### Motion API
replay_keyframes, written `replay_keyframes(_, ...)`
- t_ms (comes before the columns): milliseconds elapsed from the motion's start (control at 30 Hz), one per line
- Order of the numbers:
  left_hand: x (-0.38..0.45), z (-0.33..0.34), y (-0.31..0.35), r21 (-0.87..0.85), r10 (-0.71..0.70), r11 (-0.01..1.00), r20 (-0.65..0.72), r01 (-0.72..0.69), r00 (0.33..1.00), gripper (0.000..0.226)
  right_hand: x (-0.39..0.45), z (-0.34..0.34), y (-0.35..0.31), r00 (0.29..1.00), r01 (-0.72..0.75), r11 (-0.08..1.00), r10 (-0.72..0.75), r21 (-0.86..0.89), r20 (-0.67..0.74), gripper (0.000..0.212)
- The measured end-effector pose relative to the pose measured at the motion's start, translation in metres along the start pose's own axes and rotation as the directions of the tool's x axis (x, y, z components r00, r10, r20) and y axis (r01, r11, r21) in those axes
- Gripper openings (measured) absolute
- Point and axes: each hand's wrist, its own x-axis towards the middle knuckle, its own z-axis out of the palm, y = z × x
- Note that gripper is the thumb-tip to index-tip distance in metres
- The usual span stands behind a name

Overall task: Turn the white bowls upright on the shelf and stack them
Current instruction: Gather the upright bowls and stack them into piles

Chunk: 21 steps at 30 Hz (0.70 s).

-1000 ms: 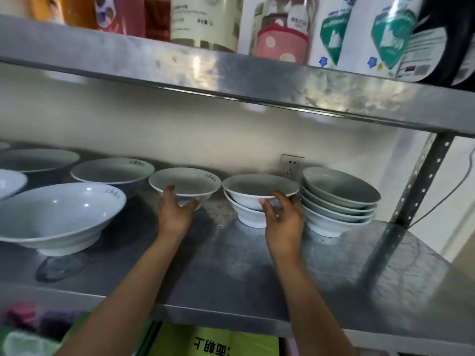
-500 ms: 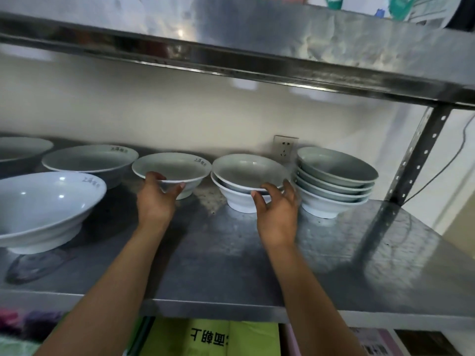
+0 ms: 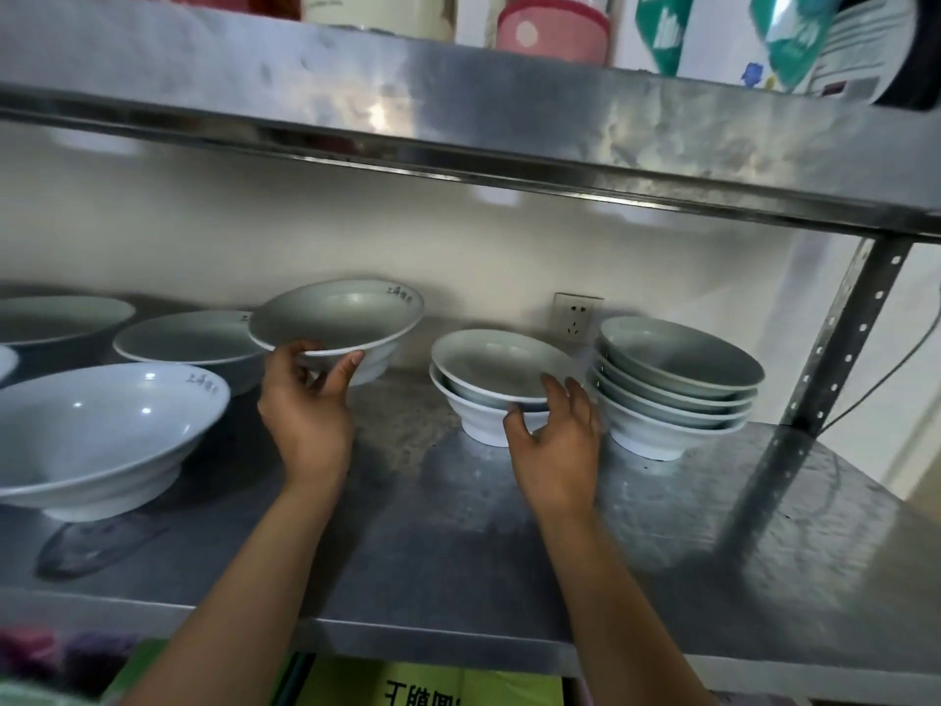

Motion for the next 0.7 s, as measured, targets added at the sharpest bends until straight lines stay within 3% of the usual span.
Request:
replay_keyframes(100, -0.003, -0.004, 0.018, -0.064, 0.058, 0.996, -0.045, -0.061, 0.997, 0.029, -0.003, -0.001, -0.006, 1.0, -0.029, 0.998, 0.03, 0.058, -0.01, 0.056)
replay_keyframes(267, -0.007, 0.004, 0.053, -0.174, 0.115, 0.978, 0.002, -0.112, 0.993, 0.035, -0.005, -0.008, -0.01, 0.968, 0.099, 0.991, -0.076, 0.088, -0.239, 0.017)
replay_keyframes(433, -0.017, 0.029, 0.083, -0.24, 0.065, 0.97, 0.119, -0.035, 0.991, 0.032, -0.013, -0.012, -0.008, 0.991, 0.072, 0.994, -0.062, 0.083, -0.123, 0.023)
replay_keyframes(700, -0.036, 0.06, 0.088, -0.167, 0.044, 0.986, 0.332, 0.013, 0.942, 0.031, -0.015, -0.018, -0.006, 0.991, 0.055, 0.991, -0.039, 0.124, -0.13, 0.025)
